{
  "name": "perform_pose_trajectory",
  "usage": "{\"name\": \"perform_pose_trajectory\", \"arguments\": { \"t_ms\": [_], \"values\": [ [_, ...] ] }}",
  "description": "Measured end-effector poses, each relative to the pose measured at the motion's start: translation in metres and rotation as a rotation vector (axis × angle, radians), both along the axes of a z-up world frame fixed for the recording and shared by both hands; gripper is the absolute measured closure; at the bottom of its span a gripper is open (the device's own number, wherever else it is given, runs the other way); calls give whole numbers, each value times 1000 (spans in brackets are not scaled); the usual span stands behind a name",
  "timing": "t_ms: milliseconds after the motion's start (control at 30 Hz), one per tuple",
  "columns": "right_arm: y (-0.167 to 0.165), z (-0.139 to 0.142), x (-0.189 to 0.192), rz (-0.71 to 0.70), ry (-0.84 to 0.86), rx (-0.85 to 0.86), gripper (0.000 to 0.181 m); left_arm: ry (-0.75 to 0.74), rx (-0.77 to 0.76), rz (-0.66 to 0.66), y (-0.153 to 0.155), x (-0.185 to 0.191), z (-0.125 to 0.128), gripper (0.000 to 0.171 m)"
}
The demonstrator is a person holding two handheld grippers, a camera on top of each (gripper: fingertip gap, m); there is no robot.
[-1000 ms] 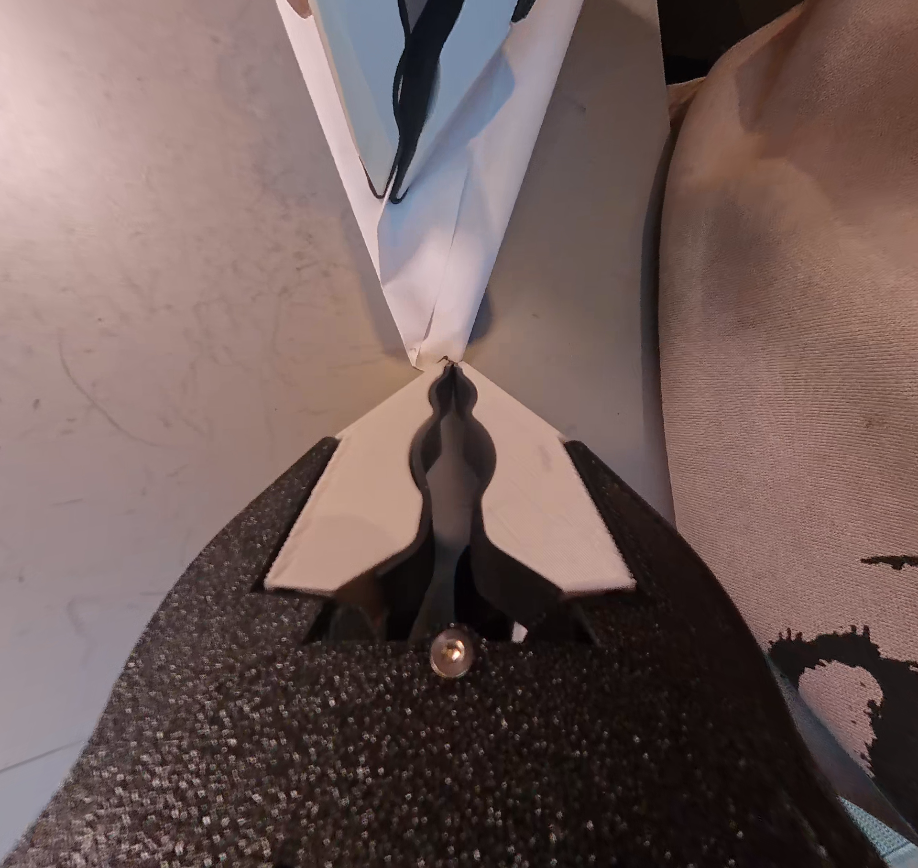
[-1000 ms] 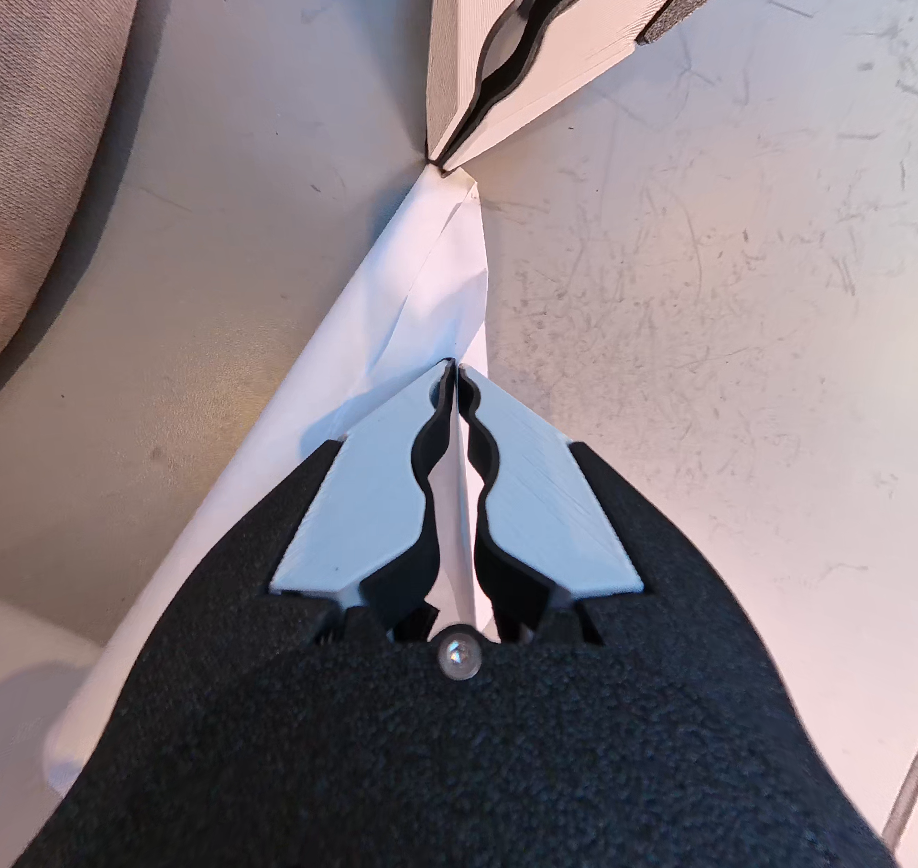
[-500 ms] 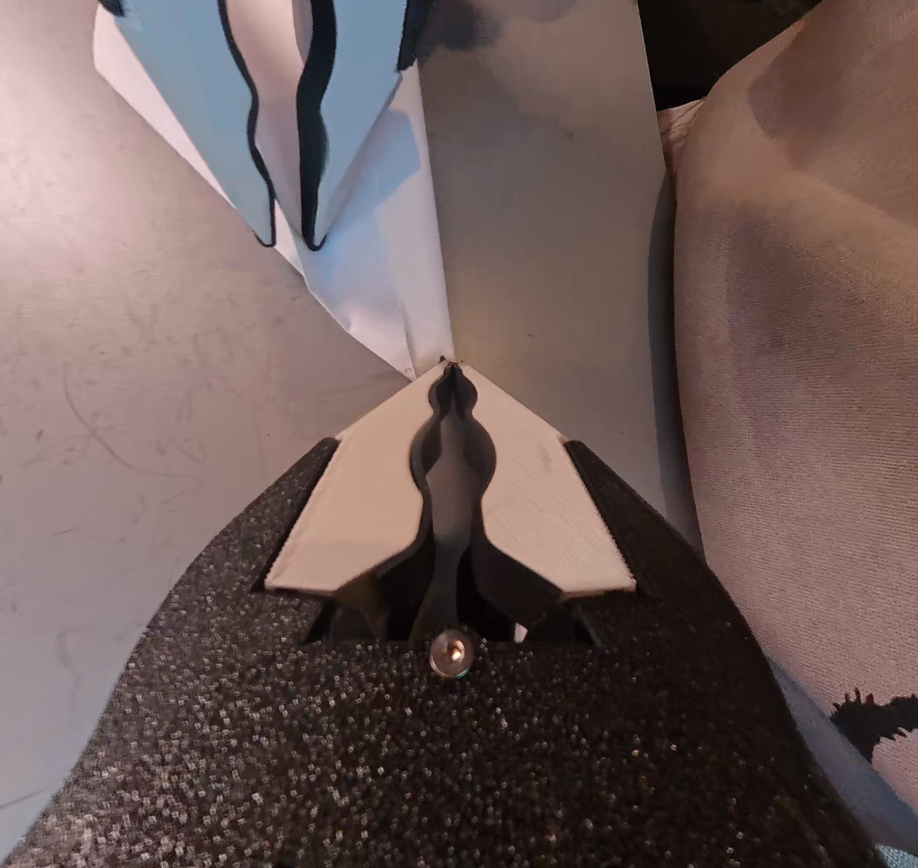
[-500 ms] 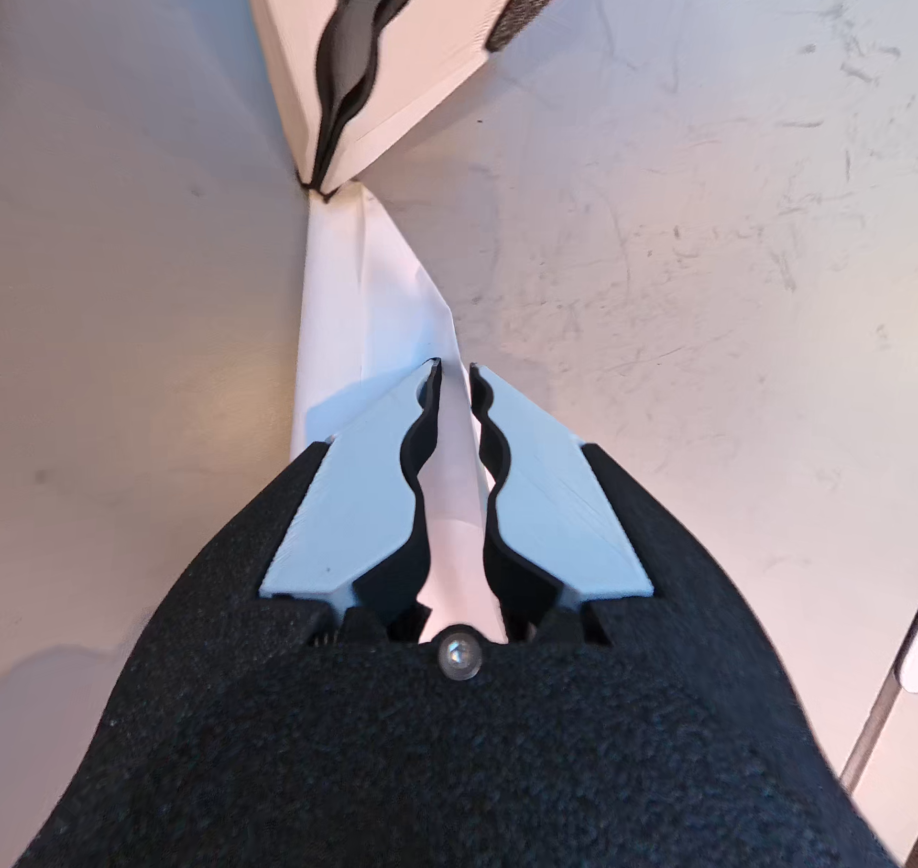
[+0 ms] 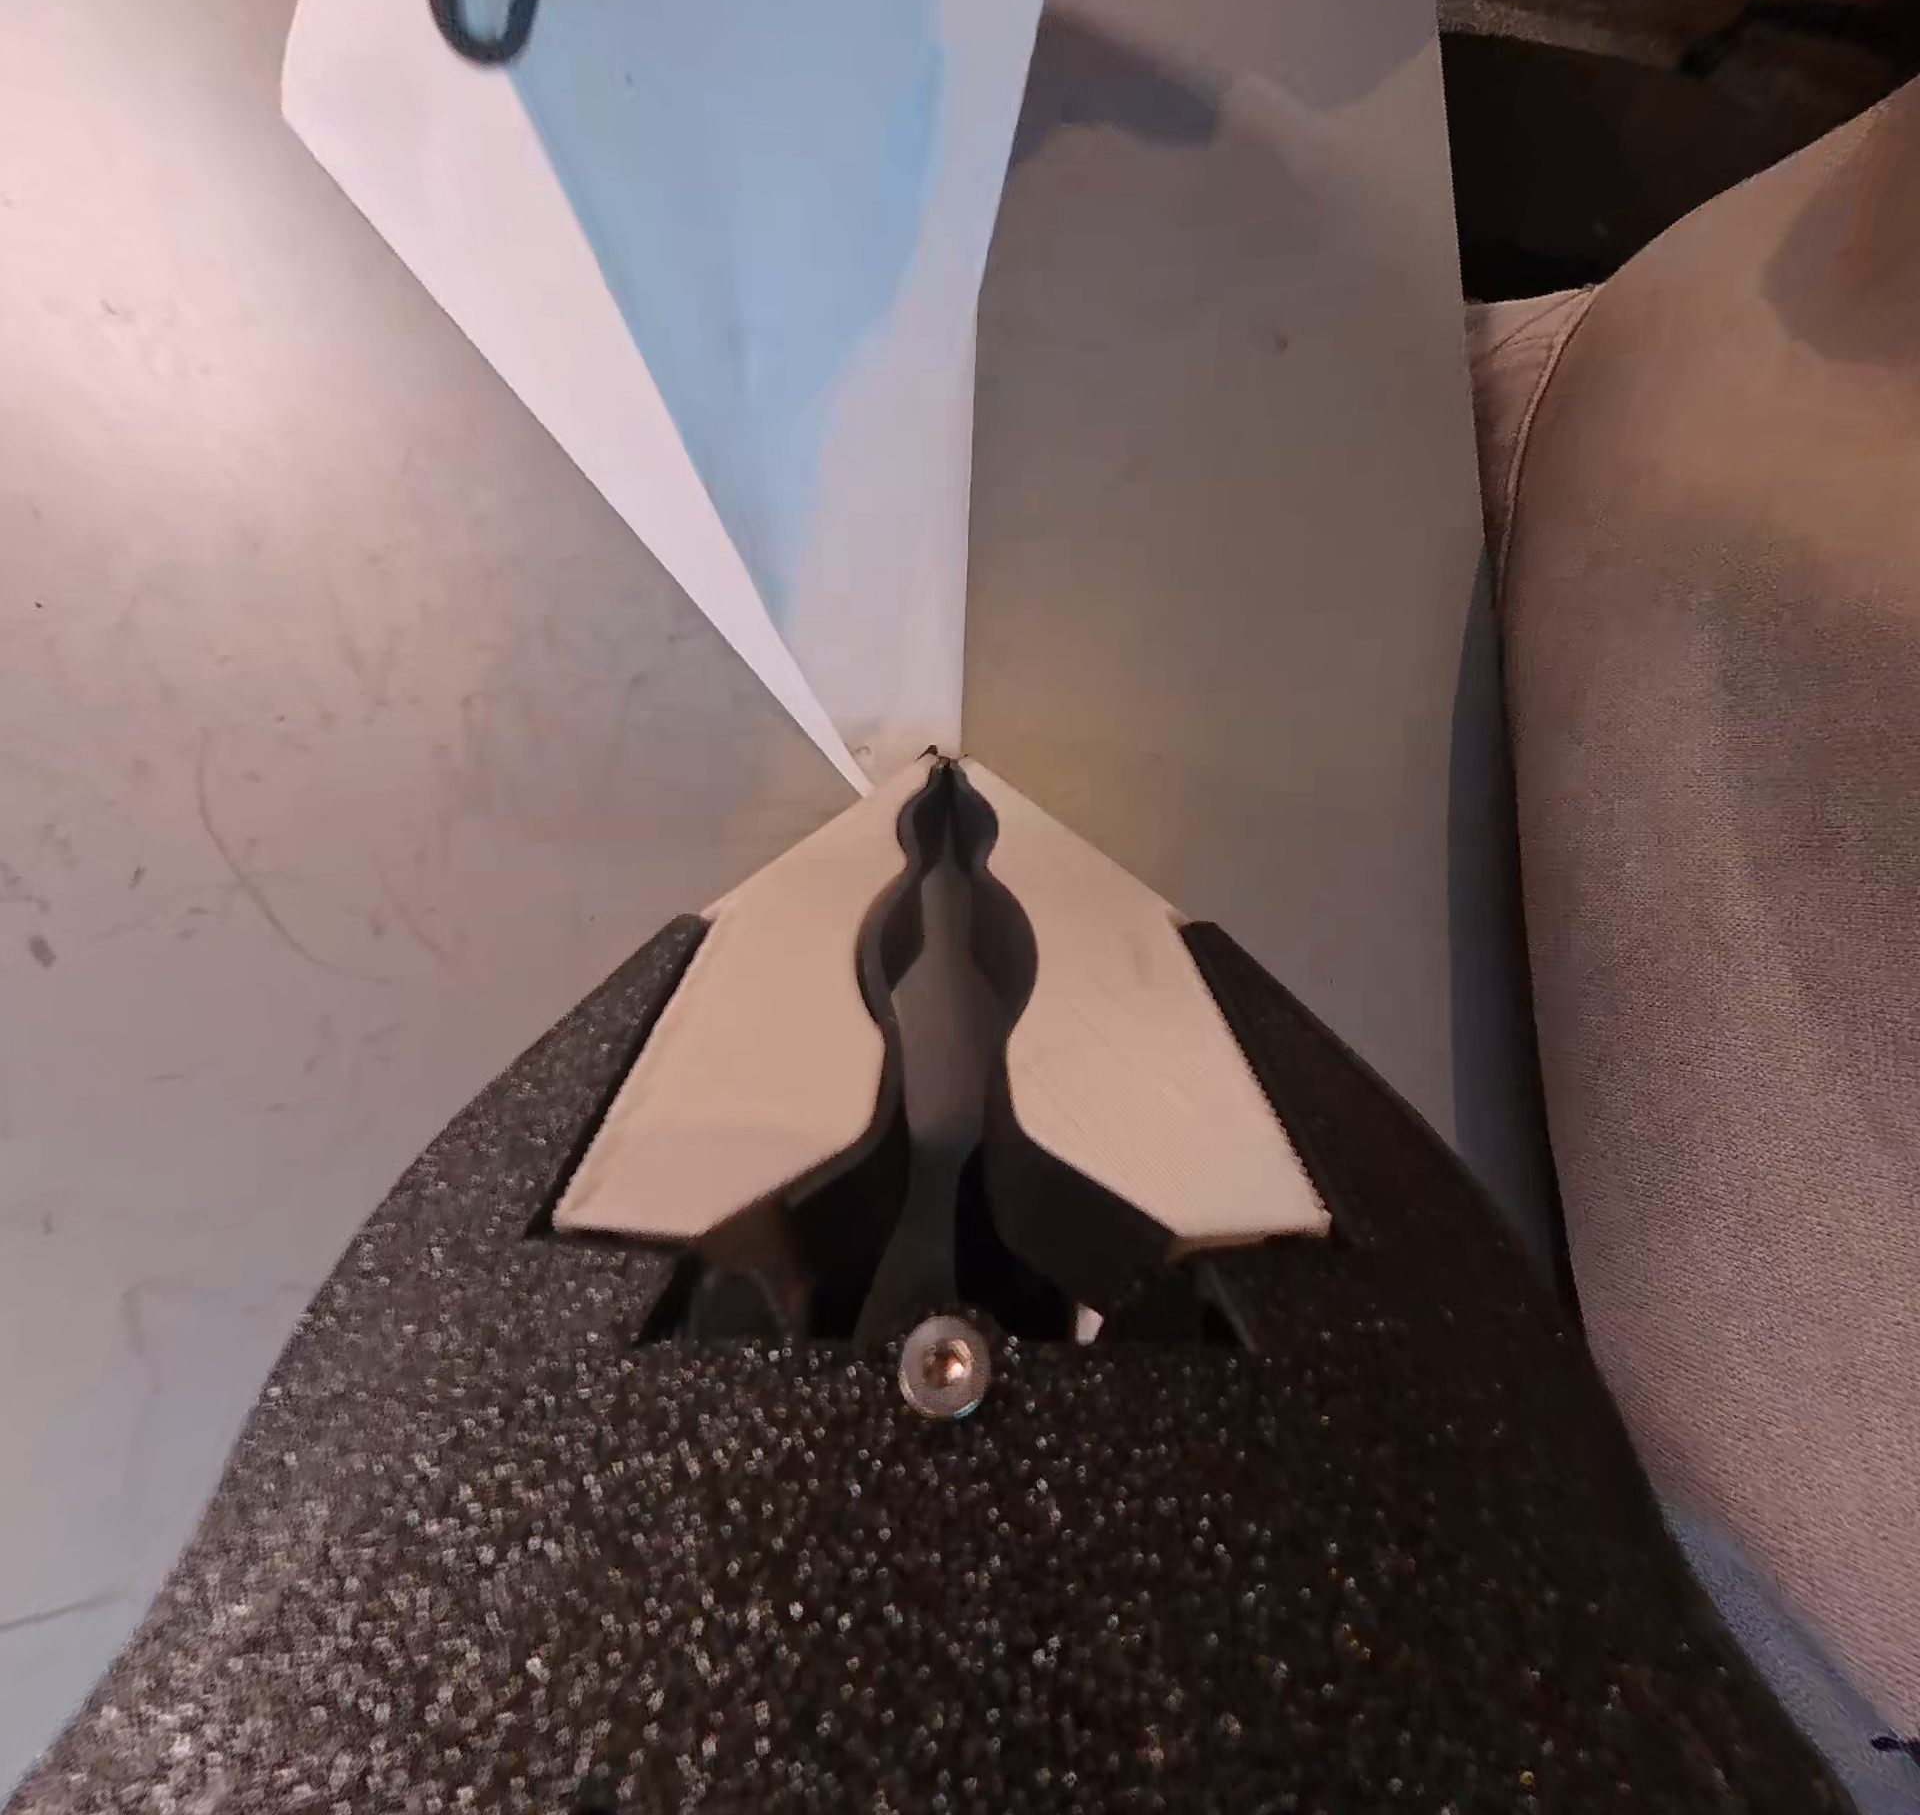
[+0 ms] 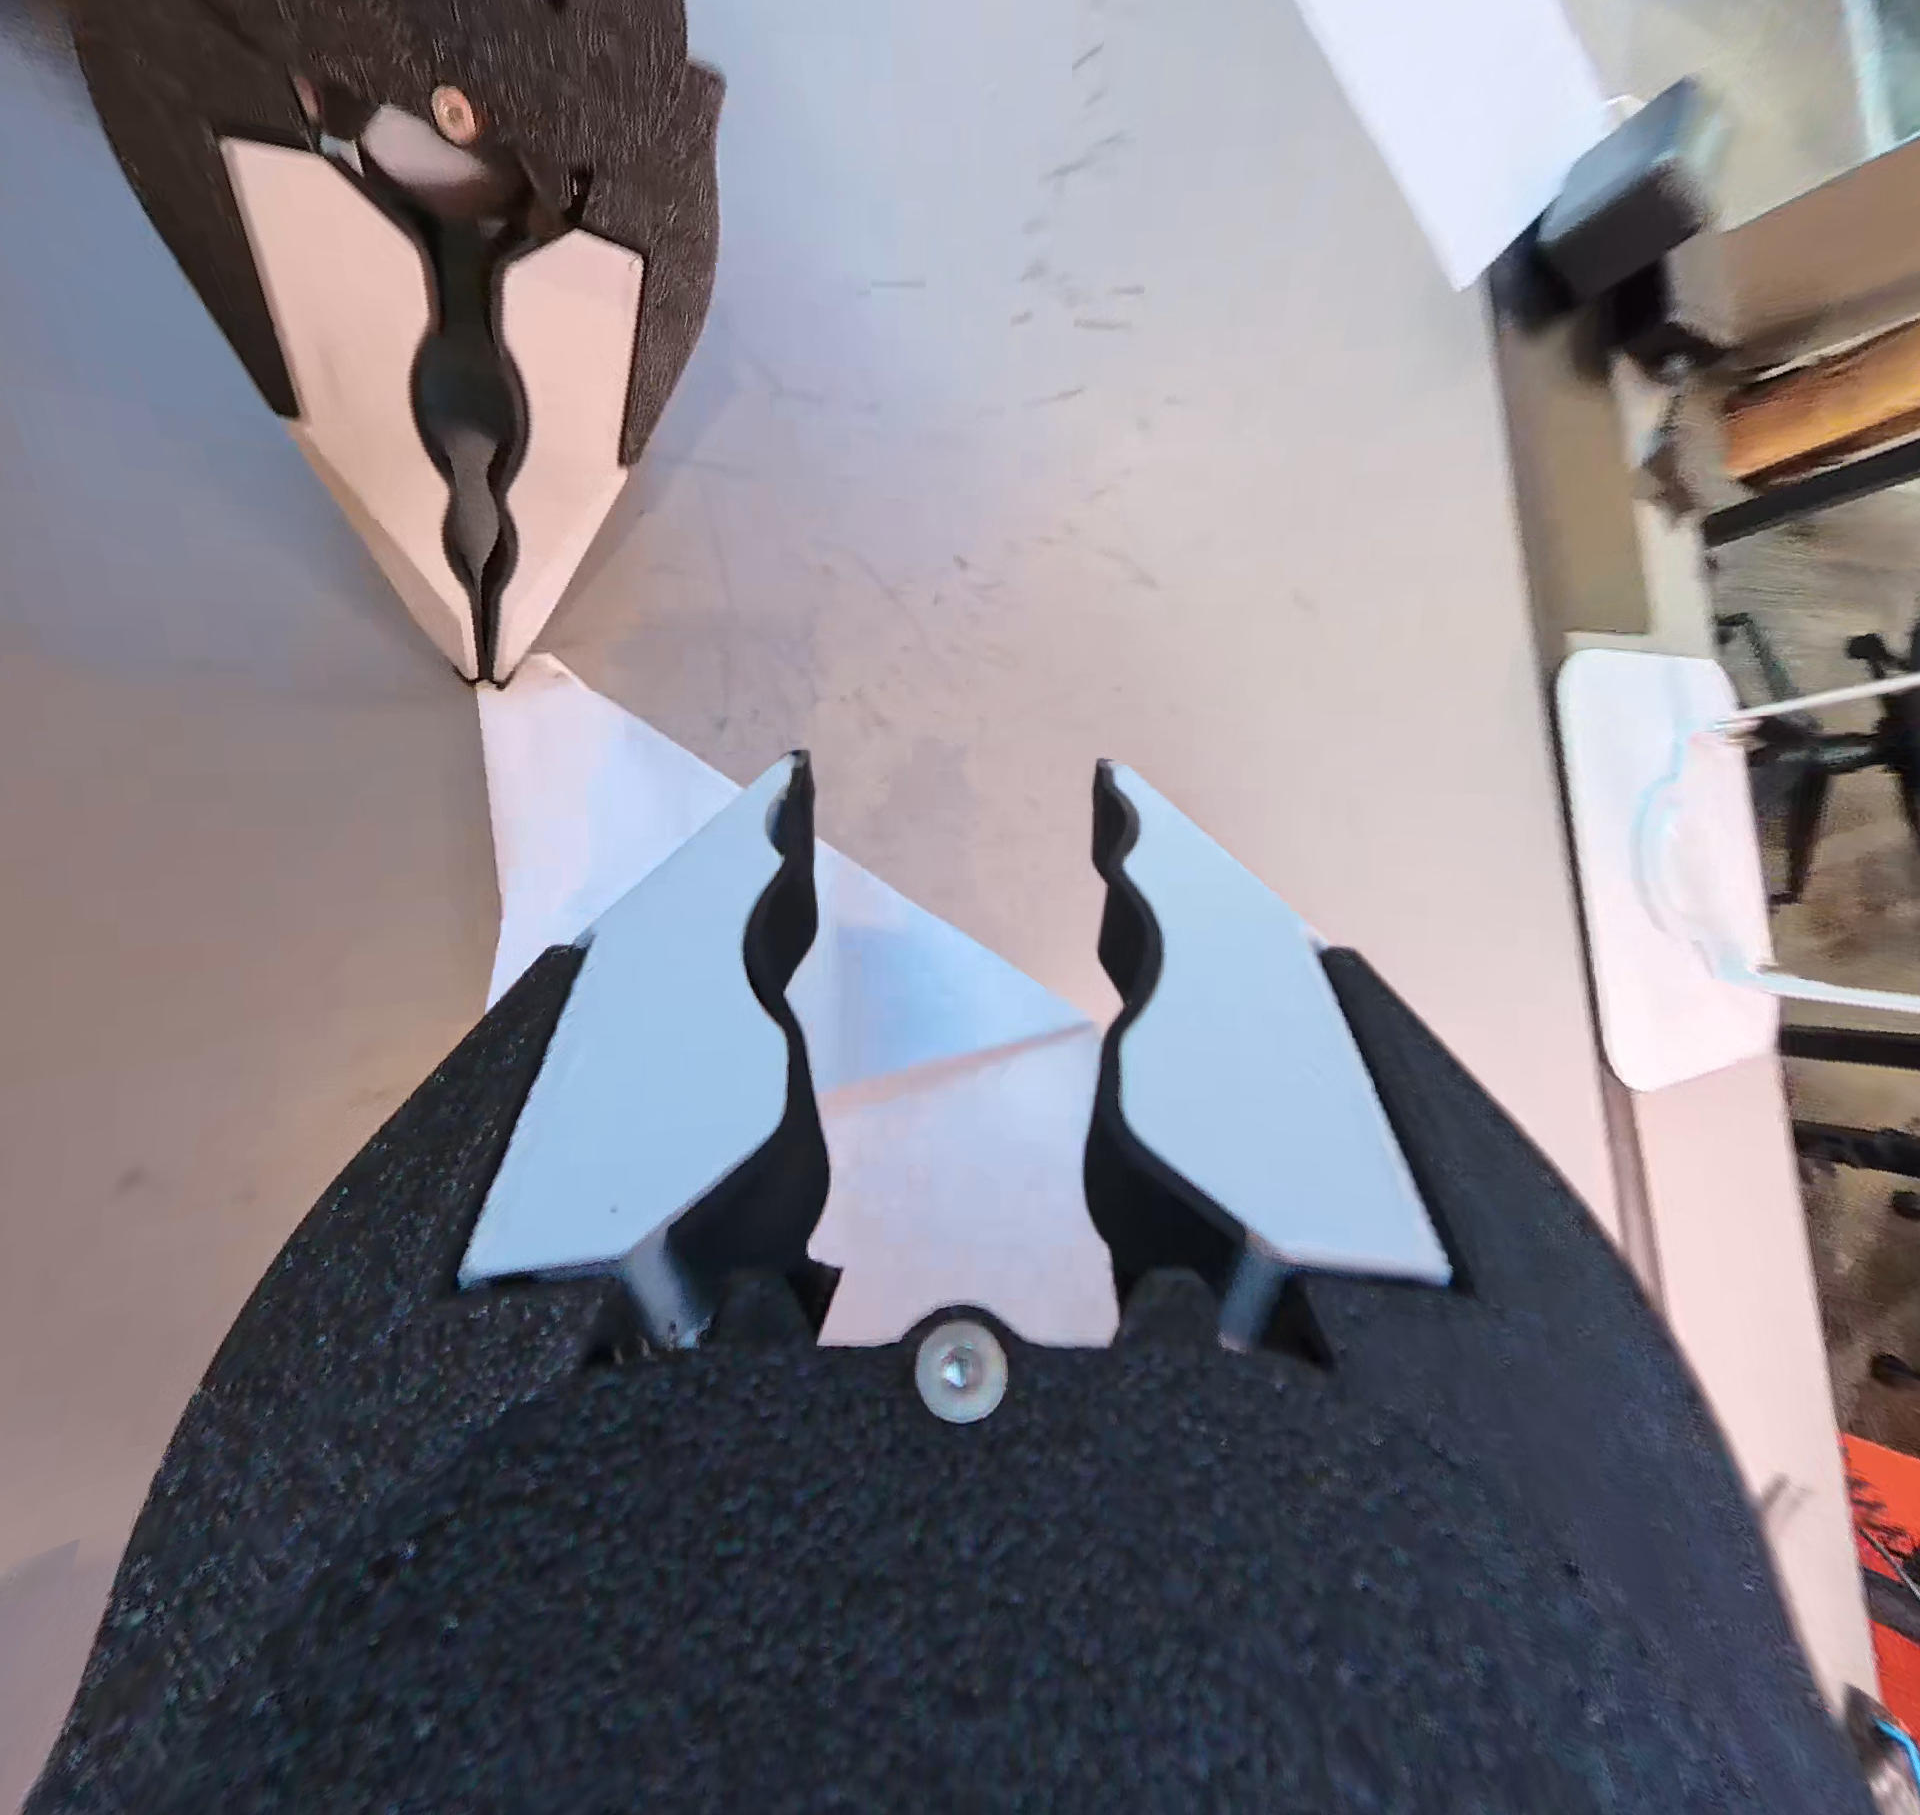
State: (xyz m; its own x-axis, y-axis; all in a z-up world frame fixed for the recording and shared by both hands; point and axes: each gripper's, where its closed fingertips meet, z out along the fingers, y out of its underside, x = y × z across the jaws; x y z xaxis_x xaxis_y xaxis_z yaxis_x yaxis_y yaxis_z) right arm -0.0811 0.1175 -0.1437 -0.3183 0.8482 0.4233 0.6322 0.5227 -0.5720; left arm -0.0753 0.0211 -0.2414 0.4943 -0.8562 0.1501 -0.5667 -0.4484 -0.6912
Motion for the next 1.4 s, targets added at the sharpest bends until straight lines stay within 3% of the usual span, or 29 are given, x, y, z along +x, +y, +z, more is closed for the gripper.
{"name": "perform_pose_trajectory", "arguments": {
  "t_ms": [167, 233, 333, 433, 500, 567, 900, 1067, 1400],
  "values": [
    [-18, 45, 17, -30, 174, 47, 128, 1, 2, 23, 2, 0, 0, 171],
    [-33, 51, 31, -27, 191, -8, 135, -3, -1, 35, 3, 0, 0, 171],
    [-61, 25, 49, -32, 151, -165, 157, 1, 11, 60, 8, -3, 0, 171],
    [-71, -37, 50, -105, 54, -248, 169, 1, 11, 70, 9, -4, 0, 171],
    [-71, -70, 43, -145, 10, -274, 171, 1, 10, 72, 9, -4, 0, 171],
    [-64, -86, 35, -183, -9, -277, 171, -2, 9, 73, 9, -4, 0, 171],
    [-49, -88, 19, -181, -152, -352, 171, -6, 20, 73, 9, -6, 0, 171],
    [-48, -82, 13, -186, -107, -382, 169, -10, 24, 90, 12, -10, 0, 171],
    [-67, -71, 16, -159, -11, -262, 171, -50, -7, 114, 16, -11, 0, 171]
  ]
}}
